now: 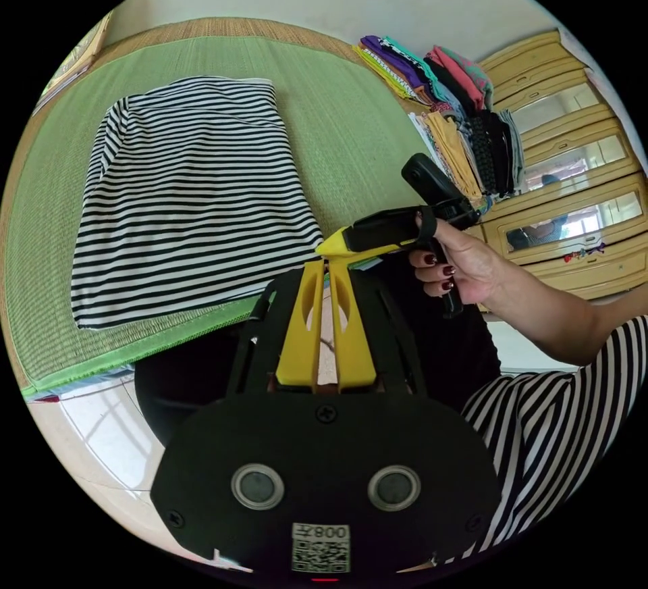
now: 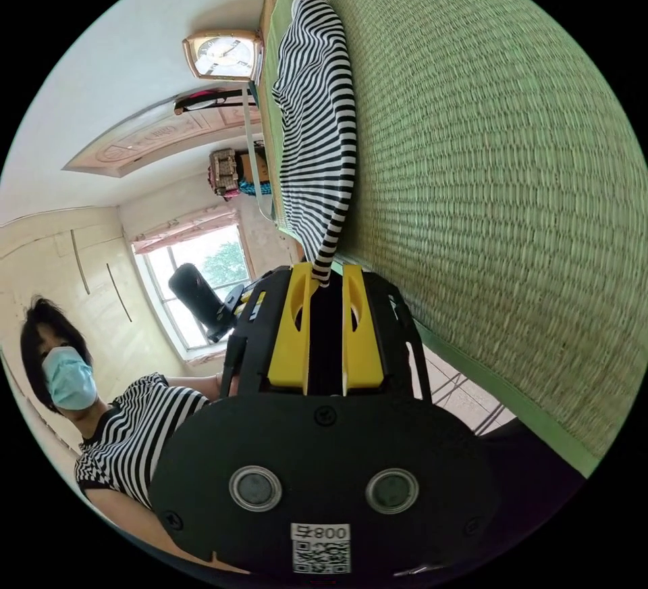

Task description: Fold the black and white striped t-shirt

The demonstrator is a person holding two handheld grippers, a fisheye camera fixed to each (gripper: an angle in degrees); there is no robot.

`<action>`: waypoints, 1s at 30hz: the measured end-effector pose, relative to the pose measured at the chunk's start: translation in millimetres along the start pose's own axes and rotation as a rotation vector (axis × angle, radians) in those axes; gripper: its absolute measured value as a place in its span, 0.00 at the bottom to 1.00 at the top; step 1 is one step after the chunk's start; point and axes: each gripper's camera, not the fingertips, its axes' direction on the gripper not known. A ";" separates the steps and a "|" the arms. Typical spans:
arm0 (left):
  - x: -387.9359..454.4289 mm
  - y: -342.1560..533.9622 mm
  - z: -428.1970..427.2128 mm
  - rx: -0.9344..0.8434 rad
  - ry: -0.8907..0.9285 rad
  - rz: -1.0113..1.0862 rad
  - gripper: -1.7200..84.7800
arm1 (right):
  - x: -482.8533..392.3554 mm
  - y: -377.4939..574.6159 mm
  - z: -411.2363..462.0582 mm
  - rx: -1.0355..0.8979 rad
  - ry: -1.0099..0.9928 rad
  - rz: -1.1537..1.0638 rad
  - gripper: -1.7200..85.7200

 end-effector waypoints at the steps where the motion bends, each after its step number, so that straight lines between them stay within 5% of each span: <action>1: -2.1 0.8 -1.3 -0.001 -0.003 0.000 0.03 | -1.5 0.4 5.1 -0.001 -0.009 0.001 0.10; 9: -38.3 20.4 -26.4 0.051 0.082 -0.076 0.04 | -11.6 13.6 28.9 0.008 -0.052 0.008 0.05; 23: -204.4 116.7 -71.9 0.434 0.667 -0.758 0.11 | -97.6 40.7 54.8 0.065 -0.160 -0.105 0.03; 30: -238.1 133.6 -67.7 0.567 0.799 -0.932 0.13 | -139.9 43.6 86.3 0.062 -0.145 -0.146 0.03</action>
